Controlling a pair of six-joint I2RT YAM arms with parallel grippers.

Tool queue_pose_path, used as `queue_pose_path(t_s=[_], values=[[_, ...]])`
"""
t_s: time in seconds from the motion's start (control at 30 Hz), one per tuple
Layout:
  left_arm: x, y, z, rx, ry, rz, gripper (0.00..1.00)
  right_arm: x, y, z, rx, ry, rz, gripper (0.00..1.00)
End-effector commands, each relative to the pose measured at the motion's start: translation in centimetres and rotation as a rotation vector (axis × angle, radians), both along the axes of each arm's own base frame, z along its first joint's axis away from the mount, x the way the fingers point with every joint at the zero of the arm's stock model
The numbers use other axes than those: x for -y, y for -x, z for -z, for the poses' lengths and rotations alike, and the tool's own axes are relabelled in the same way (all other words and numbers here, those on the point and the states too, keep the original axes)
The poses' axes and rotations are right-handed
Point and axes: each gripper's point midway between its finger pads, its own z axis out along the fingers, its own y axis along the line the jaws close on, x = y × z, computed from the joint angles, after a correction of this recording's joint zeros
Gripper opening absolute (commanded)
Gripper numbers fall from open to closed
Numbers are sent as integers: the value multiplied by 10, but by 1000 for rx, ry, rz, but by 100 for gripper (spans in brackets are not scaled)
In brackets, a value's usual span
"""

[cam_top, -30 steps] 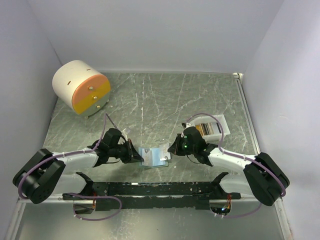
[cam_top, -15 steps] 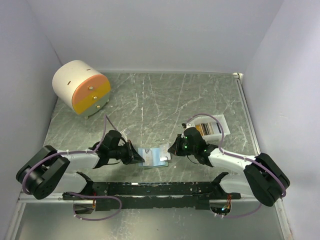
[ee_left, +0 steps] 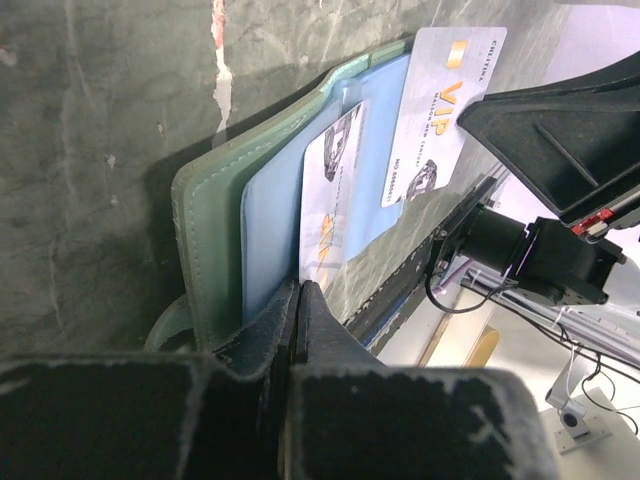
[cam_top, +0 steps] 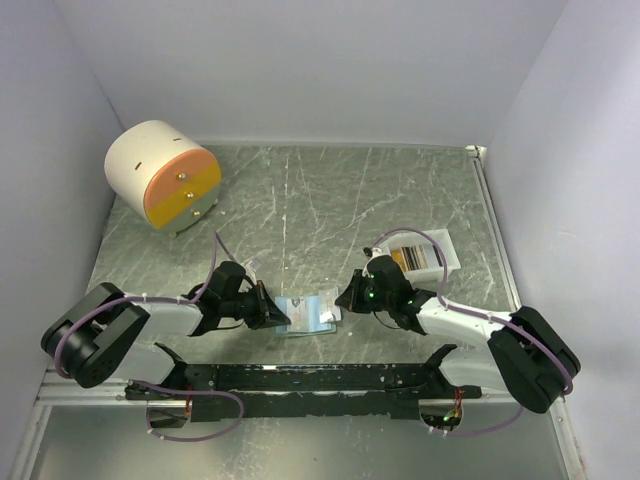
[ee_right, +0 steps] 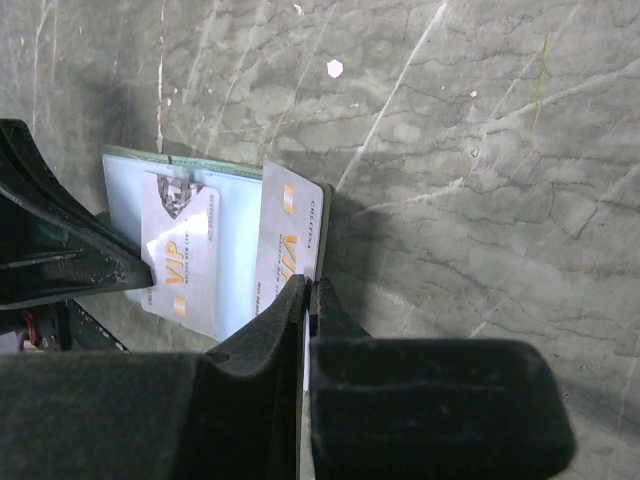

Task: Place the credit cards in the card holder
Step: Insert the credit card into the card holder.

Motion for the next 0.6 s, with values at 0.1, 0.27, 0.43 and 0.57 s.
queue_pose_path(t_s=[0.1, 0.27, 0.43, 0.57], values=[[-8, -11, 6, 54, -72, -48, 7, 11, 11, 14, -20, 53, -6, 0], [-5, -12, 4, 61, -58, -39, 7, 10, 10, 13, -15, 54, -8, 0], [-2, -7, 7, 50, -53, -24, 7, 9, 9, 11, -14, 53, -13, 0], [1, -4, 4, 56, -26, -15, 7, 9, 9, 11, -13, 53, -16, 0]])
